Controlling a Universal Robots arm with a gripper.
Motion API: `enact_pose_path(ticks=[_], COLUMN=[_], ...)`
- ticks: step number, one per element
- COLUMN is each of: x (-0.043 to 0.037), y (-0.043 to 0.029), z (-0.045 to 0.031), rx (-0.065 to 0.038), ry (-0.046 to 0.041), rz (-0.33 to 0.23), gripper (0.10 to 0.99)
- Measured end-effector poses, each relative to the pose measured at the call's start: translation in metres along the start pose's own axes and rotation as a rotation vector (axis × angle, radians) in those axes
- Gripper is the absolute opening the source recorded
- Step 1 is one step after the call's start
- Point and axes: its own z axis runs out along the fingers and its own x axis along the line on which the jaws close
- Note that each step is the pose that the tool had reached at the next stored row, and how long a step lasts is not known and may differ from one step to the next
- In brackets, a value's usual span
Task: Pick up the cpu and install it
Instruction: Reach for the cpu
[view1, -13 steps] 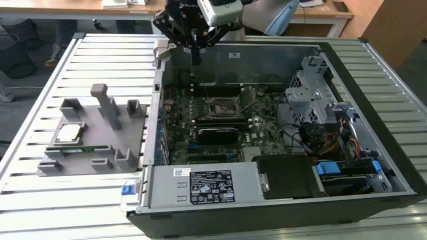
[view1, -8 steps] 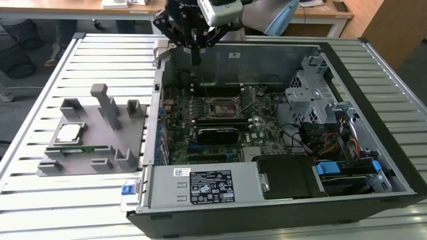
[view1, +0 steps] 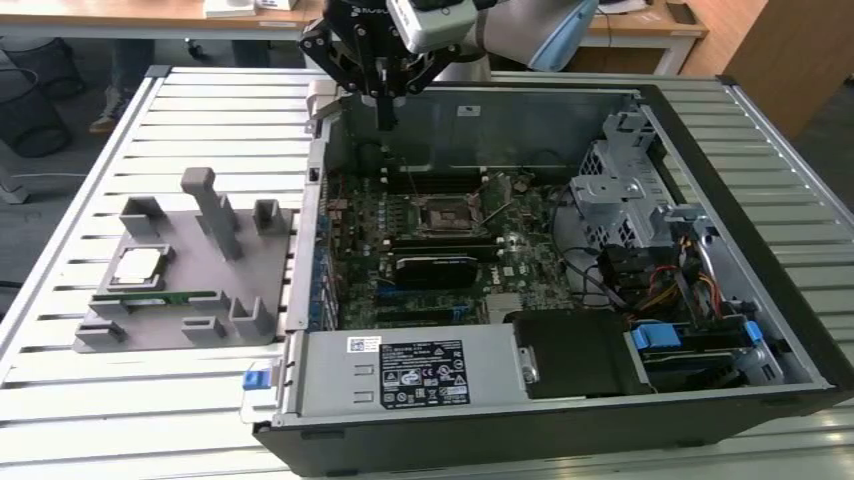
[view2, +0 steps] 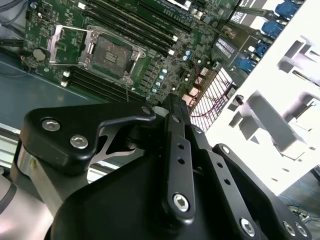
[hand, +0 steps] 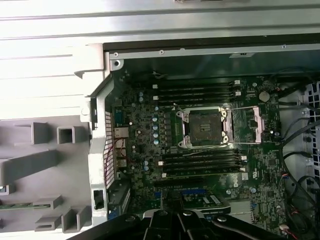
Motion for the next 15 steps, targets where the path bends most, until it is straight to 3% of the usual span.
enact_pose_path(ticks=[15], x=[0.0058], y=[-0.0004], z=[-0.0002], rx=[0.000], ry=[0.0000], rz=[0.000], gripper=[0.114])
